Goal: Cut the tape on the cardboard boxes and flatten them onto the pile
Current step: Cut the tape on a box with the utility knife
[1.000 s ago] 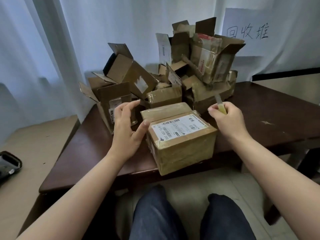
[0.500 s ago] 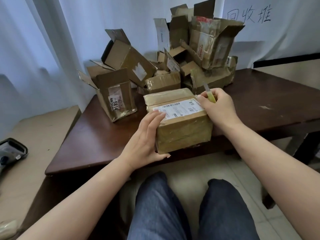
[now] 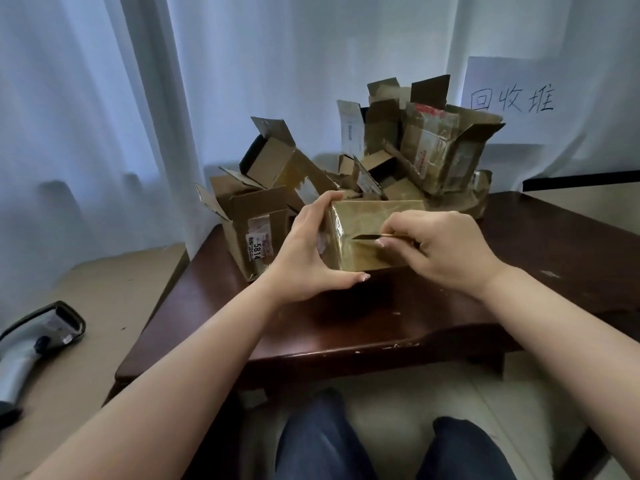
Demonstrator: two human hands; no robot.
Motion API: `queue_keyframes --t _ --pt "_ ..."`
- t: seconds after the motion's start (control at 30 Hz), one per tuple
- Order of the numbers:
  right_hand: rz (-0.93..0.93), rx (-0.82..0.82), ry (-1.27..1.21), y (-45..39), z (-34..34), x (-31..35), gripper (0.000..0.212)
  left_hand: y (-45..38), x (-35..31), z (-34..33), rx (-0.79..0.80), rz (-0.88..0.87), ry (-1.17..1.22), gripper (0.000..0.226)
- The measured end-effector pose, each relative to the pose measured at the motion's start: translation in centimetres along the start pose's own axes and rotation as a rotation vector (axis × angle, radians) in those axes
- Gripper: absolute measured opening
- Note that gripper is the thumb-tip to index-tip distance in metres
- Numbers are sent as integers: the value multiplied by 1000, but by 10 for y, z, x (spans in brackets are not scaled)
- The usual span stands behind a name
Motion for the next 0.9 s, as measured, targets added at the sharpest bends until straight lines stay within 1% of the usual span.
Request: queue_keyframes --t 0.07,0.2,0.33,0.43,0.63,0.77,0.83,0.9 --pt "52 -6 51 -1 -1 1 33 0 -2 -1 1 6 5 104" --pt "92 -25 104 -7 0 5 36 1 -2 -1 8 20 -4 105" --pt "110 -25 91 -11 1 3 38 3 -1 -2 32 19 -19 106" --pt "166 -6 108 -13 -1 4 38 2 -1 -2 43 14 -29 107" --pt "220 -25 243 -13 -5 3 39 -1 -3 -1 53 15 -58 106" --pt "168 11 318 -6 6 -21 38 1 5 7 45 35 -44 103" --pt "142 -5 306 1 14 -30 38 1 6 9 51 42 -39 103" --pt "132 -33 252 -2 15 -25 35 -2 2 7 59 32 -55 104"
Point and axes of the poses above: each hand's wrist, its own y-axis away from the middle knuckle, its own z-axis out of the back of the hand, x = y × z, the point moved 3 cm from there along -y, towards the middle knuckle, and after that the axes turned 8 degrees about -x, right-handed, at the moved point
